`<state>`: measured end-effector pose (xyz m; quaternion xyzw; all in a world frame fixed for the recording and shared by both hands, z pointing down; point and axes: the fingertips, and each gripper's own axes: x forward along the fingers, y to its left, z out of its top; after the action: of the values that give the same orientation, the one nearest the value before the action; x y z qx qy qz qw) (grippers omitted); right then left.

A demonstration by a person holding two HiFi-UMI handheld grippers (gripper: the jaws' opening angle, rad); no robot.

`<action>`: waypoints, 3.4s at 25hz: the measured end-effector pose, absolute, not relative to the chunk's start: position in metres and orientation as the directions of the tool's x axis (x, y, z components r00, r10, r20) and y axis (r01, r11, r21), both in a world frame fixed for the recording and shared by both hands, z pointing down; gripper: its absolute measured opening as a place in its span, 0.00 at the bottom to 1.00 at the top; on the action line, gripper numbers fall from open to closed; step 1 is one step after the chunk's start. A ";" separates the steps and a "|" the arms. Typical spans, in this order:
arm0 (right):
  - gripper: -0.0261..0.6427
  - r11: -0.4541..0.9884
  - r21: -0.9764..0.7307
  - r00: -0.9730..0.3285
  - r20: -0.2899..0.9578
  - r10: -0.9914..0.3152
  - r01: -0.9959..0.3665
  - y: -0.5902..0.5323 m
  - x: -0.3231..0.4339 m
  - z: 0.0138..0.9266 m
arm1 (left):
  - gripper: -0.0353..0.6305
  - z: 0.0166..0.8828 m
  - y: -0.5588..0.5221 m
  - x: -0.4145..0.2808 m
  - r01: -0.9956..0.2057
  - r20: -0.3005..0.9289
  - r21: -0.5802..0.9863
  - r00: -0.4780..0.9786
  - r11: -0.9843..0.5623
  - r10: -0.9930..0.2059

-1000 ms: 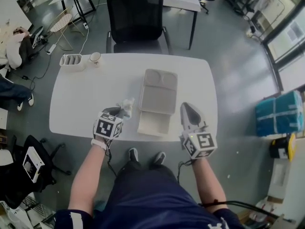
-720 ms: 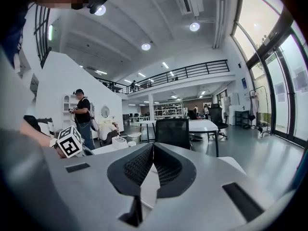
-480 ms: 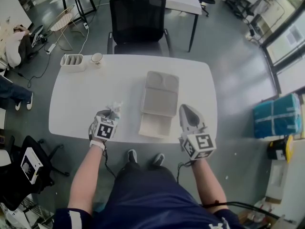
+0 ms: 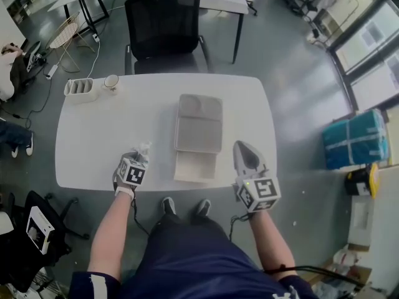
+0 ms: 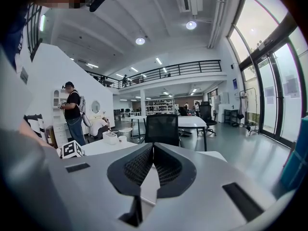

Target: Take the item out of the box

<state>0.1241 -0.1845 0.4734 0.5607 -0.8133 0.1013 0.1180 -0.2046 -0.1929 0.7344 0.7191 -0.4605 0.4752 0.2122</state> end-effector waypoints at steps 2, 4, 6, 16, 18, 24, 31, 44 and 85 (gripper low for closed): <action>0.07 0.342 -0.035 -0.335 0.311 -0.889 -0.939 -0.183 0.126 0.475 | 0.12 0.740 -0.192 -0.206 -0.866 0.885 -0.126 0.122 -0.485 -0.449; 0.06 0.332 -0.035 -0.327 0.307 -0.894 -0.943 -0.181 0.130 0.476 | 0.12 0.747 -0.192 -0.207 -0.865 0.891 -0.123 0.120 -0.487 -0.437; 0.07 0.313 -0.032 -0.308 0.307 -0.901 -0.949 -0.180 0.135 0.474 | 0.13 0.752 -0.191 -0.208 -0.862 0.897 -0.126 0.112 -0.491 -0.427; 0.07 0.295 -0.056 -0.298 0.301 -0.906 -0.954 -0.174 0.147 0.481 | 0.29 0.750 -0.187 -0.202 -0.867 0.889 -0.122 0.121 -0.484 -0.442; 0.06 0.303 -0.058 -0.307 0.294 -0.905 -0.951 -0.175 0.144 0.479 | 0.32 0.744 -0.188 -0.202 -0.872 0.879 -0.125 0.124 -0.473 -0.461; 0.07 0.323 -0.062 -0.327 0.282 -0.902 -0.944 -0.180 0.138 0.474 | 0.33 0.714 -0.192 -0.206 -0.903 0.838 -0.108 0.143 -0.417 -0.527; 0.07 0.344 -0.082 -0.354 0.257 -0.899 -0.935 -0.188 0.131 0.464 | 0.32 0.625 -0.213 -0.199 -0.940 0.675 -0.060 0.209 -0.335 -0.708; 0.06 0.413 -0.073 -0.419 0.098 -0.903 -0.908 -0.183 0.115 0.392 | 0.16 0.396 -0.210 -0.144 -0.935 0.192 -0.055 0.334 -0.350 -0.923; 0.06 0.405 0.034 -0.406 -0.091 -0.909 -0.914 -0.170 0.126 0.311 | 0.11 0.296 -0.193 -0.116 -0.918 -0.115 -0.017 0.395 -0.395 -0.912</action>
<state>0.1265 -0.1705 0.3108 0.5442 -0.8376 -0.0392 -0.0287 -0.1156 -0.1930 0.2959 0.8341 -0.5485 -0.0433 -0.0386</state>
